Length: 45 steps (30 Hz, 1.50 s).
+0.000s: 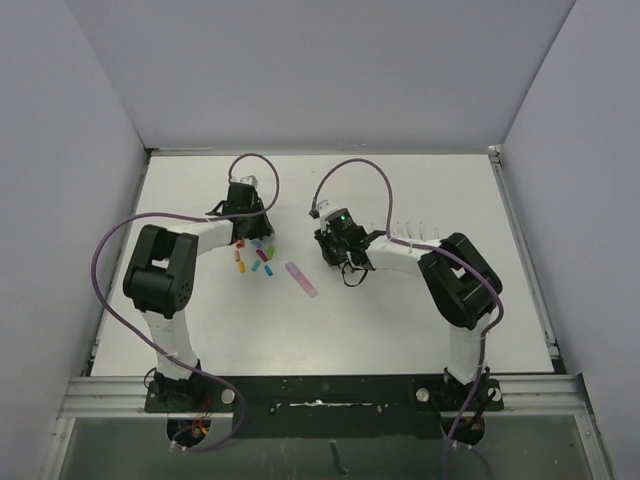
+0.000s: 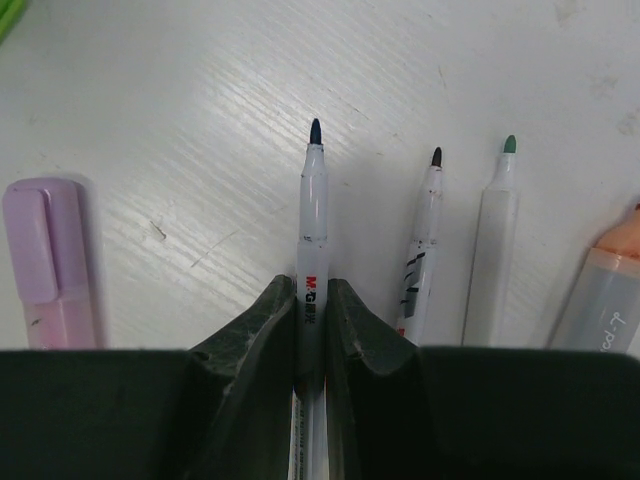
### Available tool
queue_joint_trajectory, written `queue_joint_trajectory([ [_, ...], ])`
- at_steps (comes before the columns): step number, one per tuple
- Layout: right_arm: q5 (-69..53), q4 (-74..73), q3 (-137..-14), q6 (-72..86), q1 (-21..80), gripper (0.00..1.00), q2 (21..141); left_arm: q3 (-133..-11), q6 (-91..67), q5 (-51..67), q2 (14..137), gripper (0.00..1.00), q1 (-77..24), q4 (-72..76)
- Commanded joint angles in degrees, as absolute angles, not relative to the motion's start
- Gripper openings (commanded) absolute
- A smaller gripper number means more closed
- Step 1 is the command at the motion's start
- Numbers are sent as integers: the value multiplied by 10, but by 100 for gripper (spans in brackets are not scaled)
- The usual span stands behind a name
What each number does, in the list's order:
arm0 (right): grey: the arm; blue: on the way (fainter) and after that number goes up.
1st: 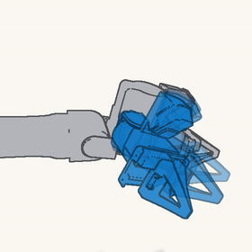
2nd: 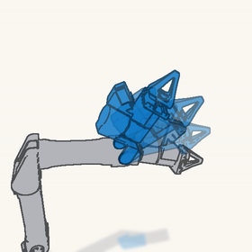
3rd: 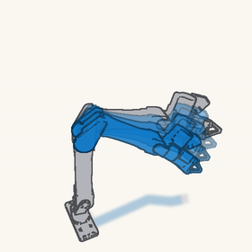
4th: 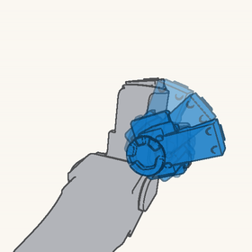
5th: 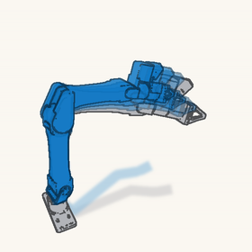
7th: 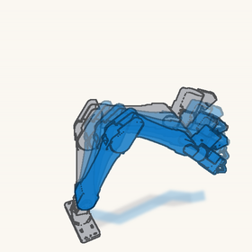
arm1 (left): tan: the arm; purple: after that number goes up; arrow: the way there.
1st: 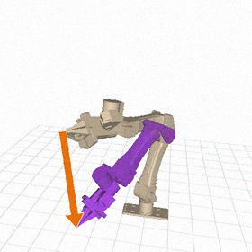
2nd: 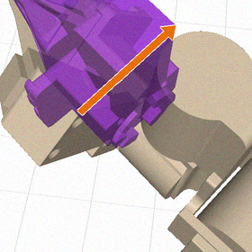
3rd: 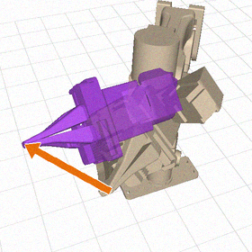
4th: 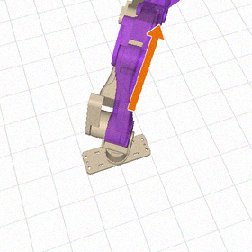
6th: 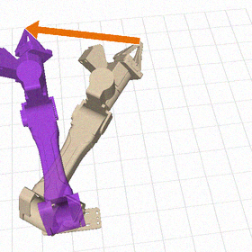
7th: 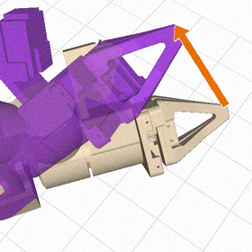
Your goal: Open the pen caps
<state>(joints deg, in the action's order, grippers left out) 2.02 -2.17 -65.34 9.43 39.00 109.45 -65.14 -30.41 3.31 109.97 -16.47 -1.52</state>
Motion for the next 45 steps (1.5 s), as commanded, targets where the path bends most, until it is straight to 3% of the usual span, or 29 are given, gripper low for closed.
queue_joint_trajectory([
  [1, 30, 14, -681, 95, 387, 0, 1103, -686, -291, 24, 1114, 12, -166, -16],
  [9, 32, 5, -702, 105, 386, 0, 1132, -691, -292, 21, 1119, 31, -166, -28],
  [14, 32, -9, -714, 109, 387, 7, 1144, -691, -293, 21, 1112, 36, -162, -33],
  [26, 42, -32, -715, 116, 387, 36, 1153, -635, -310, 28, 945, 53, -158, 12],
  [29, 45, -33, -714, 116, 387, 38, 1149, -603, -319, 33, 889, 62, -158, 35],
  [34, 53, -12, -701, 104, 388, 48, 1119, -545, -345, 45, 813, 97, -158, 67],
  [45, 64, -4, -678, 65, 412, 61, 1017, -440, -402, 71, 726, 98, -158, 113],
])
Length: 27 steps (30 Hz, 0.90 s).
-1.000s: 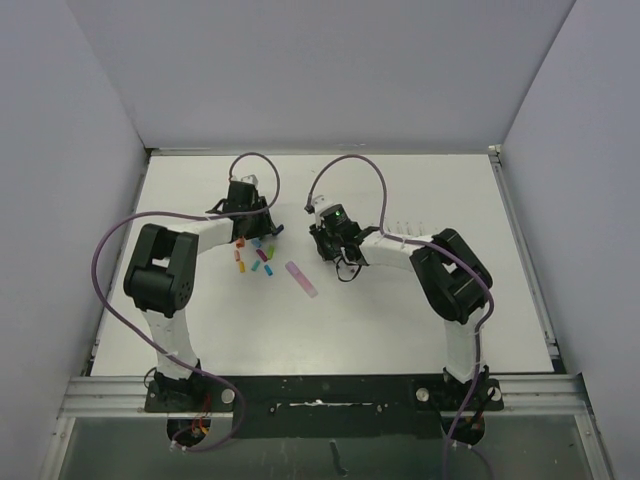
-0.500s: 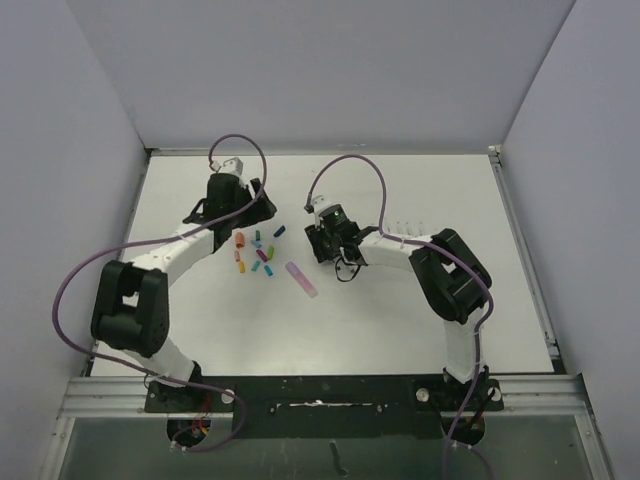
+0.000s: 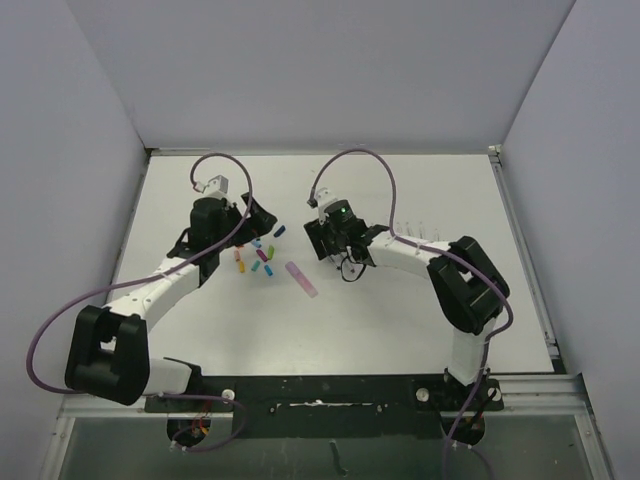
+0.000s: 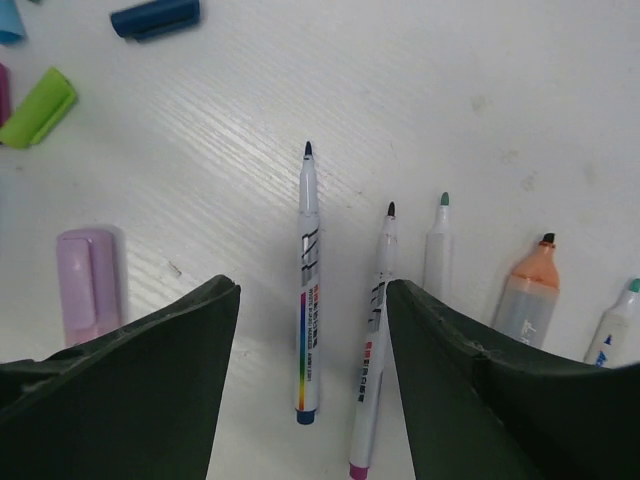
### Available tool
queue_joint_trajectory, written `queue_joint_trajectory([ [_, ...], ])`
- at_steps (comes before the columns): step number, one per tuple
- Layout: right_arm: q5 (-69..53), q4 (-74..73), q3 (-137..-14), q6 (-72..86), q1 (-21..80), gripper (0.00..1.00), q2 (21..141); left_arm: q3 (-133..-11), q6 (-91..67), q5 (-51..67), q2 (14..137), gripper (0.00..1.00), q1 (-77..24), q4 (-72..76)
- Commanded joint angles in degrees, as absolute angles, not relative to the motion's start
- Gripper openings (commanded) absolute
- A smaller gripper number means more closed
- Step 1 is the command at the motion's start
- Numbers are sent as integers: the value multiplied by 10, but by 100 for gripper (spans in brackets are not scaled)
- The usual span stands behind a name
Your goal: Open the pen caps
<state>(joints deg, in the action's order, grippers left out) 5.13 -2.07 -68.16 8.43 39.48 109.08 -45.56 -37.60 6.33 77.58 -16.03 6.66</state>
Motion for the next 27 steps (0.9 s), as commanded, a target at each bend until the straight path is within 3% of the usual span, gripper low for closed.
queue_joint_trajectory([
  [1, 58, -5, -674, 61, 417, 63, 1009, -433, -404, 68, 721, 98, -158, 112],
  [7, 8, -22, -653, 61, 452, 65, 987, -417, -412, 55, 693, 98, -157, 93],
  [27, 47, -21, -638, 75, 528, 65, 1048, -375, -434, 55, 645, 98, -126, 80],
])
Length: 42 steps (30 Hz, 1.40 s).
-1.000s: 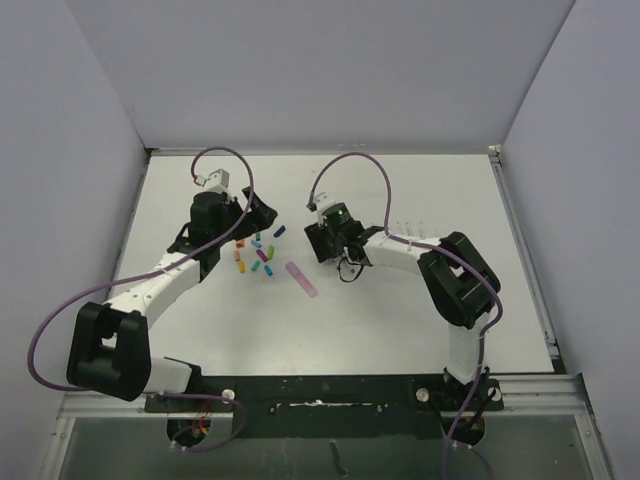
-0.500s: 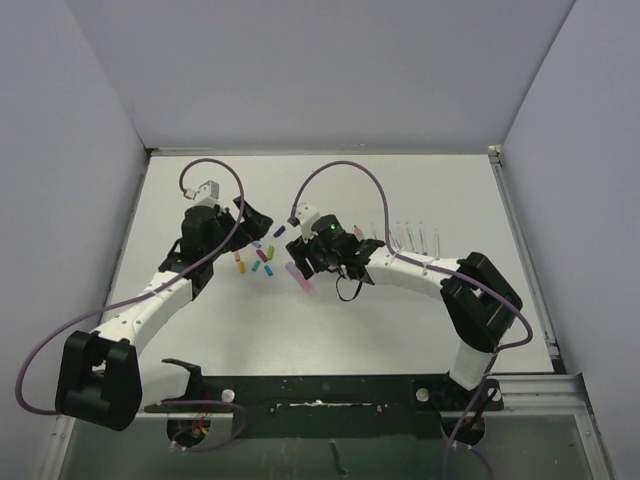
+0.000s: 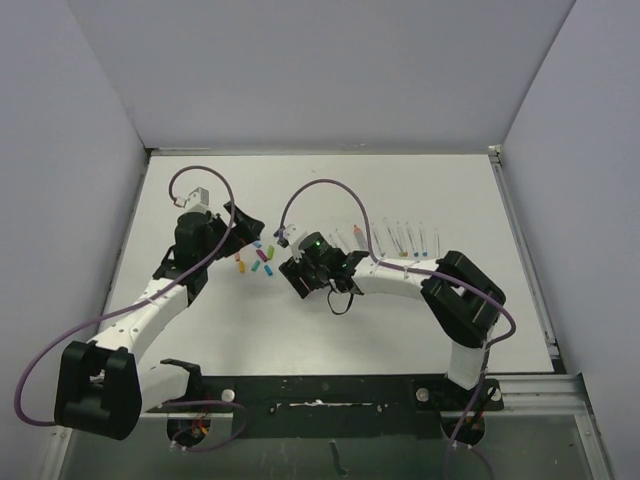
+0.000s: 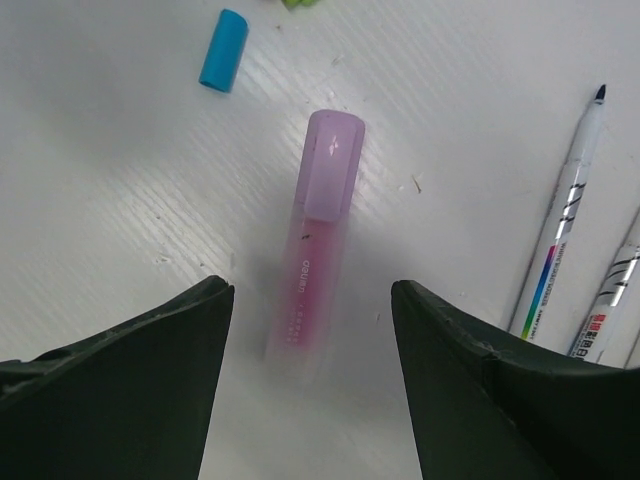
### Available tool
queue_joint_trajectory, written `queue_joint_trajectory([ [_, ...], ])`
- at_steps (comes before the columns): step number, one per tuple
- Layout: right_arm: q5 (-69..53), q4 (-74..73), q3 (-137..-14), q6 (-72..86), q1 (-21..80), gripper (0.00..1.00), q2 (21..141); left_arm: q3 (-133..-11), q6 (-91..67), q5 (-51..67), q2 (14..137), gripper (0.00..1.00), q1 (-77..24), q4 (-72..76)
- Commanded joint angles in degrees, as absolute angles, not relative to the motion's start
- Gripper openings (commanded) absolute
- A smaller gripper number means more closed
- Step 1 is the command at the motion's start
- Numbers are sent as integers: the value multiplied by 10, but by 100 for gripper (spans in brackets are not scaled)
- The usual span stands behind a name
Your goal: Open the pen caps
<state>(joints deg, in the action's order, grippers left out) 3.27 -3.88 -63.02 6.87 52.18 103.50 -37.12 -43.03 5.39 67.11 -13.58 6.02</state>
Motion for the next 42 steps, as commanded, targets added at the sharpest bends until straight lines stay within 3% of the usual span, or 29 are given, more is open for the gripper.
queue_joint_trajectory([
  [1, 47, -19, -639, 75, 528, 65, 1053, -374, -435, 56, 644, 98, -124, 80],
  [11, 39, -18, -650, 80, 528, 64, 1090, -369, -436, 63, 645, 98, -116, 85],
  [16, 28, -23, -652, 89, 528, 57, 1108, -369, -437, 66, 642, 98, -113, 84],
  [28, 37, -14, -626, 108, 520, 3, 1087, -360, -447, 80, 642, 98, -110, 99],
  [42, 31, 79, -576, 102, 511, 0, 917, -314, -561, 170, 769, 95, -152, 314],
])
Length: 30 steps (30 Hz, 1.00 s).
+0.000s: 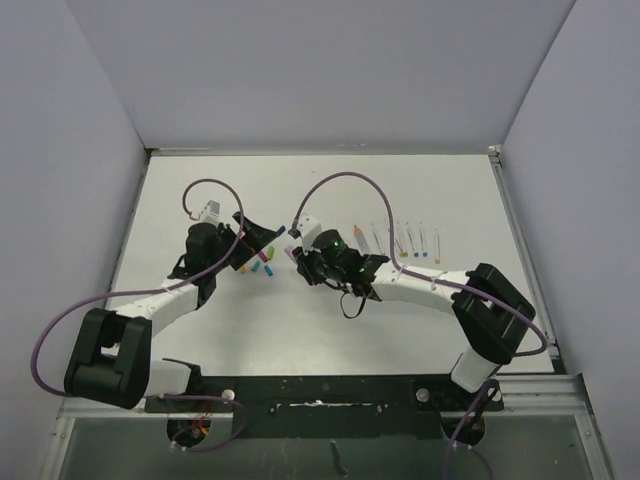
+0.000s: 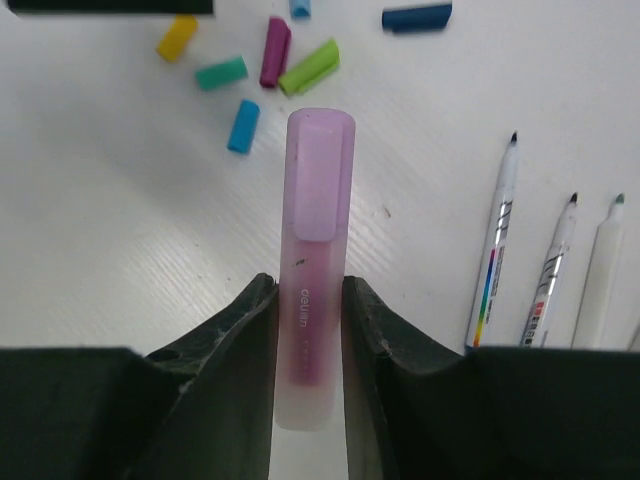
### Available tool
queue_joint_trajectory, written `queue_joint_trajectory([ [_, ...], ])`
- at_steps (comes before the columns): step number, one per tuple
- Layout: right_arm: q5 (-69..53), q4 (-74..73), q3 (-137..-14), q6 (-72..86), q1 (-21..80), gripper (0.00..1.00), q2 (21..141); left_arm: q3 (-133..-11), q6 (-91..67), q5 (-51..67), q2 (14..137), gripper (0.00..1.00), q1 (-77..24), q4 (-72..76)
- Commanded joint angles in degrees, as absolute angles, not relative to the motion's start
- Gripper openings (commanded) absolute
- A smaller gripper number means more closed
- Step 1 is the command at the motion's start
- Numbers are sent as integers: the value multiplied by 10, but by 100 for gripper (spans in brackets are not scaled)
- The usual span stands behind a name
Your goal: Open the pen caps
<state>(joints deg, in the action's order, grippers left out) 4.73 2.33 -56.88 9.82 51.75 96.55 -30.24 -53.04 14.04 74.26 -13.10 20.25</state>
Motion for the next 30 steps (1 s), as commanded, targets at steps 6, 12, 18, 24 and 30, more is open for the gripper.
queue_joint_trajectory([
  [6, 5, 62, -590, 106, 508, 0, 899, -327, -584, 176, 805, 90, -188, 370],
  [12, -10, 76, -582, 116, 504, 0, 885, -327, -596, 176, 822, 82, -217, 421],
  [18, -40, 91, -568, 139, 481, 0, 871, -320, -608, 191, 842, 65, -225, 465],
  [24, -73, 106, -551, 152, 454, 0, 861, -321, -613, 200, 855, 52, -229, 488],
  [30, -90, 108, -548, 153, 445, 0, 860, -329, -618, 207, 870, 47, -235, 503],
])
